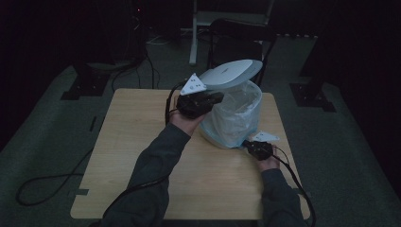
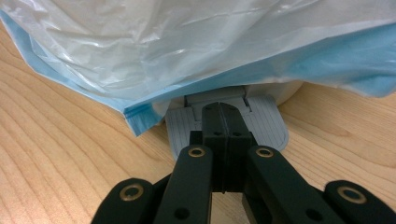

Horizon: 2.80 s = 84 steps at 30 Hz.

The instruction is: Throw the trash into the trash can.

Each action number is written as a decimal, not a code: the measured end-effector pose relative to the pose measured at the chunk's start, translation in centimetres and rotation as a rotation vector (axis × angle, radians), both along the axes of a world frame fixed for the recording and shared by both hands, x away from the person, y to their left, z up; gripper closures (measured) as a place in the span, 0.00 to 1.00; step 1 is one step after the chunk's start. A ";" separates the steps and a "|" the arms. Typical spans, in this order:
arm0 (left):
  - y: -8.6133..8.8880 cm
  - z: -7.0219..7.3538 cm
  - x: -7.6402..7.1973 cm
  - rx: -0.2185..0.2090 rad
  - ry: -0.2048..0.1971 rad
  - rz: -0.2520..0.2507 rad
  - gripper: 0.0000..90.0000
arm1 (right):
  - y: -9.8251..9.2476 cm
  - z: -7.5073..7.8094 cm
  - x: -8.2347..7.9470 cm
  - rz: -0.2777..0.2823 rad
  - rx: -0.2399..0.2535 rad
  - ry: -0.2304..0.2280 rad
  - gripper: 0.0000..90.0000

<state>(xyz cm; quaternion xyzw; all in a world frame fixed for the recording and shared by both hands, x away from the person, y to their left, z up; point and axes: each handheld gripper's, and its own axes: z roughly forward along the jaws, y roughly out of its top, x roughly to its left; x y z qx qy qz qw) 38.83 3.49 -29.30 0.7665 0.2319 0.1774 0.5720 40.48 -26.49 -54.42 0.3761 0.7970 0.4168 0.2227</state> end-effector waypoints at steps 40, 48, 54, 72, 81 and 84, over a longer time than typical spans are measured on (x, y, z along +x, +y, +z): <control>-1.4 -0.8 1.2 0.024 0.001 0.063 0.97 | 0.0 0.0 0.1 0.002 0.004 0.008 1.00; -1.6 -0.9 1.4 0.022 0.001 0.074 0.97 | 0.0 0.0 0.1 0.002 0.002 0.007 1.00; -1.5 -0.9 1.5 0.020 0.004 0.076 0.97 | 0.0 0.0 0.1 0.002 0.000 0.007 1.00; -1.3 -0.9 1.6 0.009 0.002 0.070 0.84 | 0.0 0.0 0.1 0.002 -0.001 0.006 1.00; -0.9 -0.7 1.0 0.007 -0.010 0.066 0.76 | 0.0 0.0 0.1 0.002 -0.003 0.005 1.00; -0.5 -0.7 0.7 0.007 -0.016 0.069 0.75 | 0.0 0.0 0.1 0.002 -0.002 0.007 1.00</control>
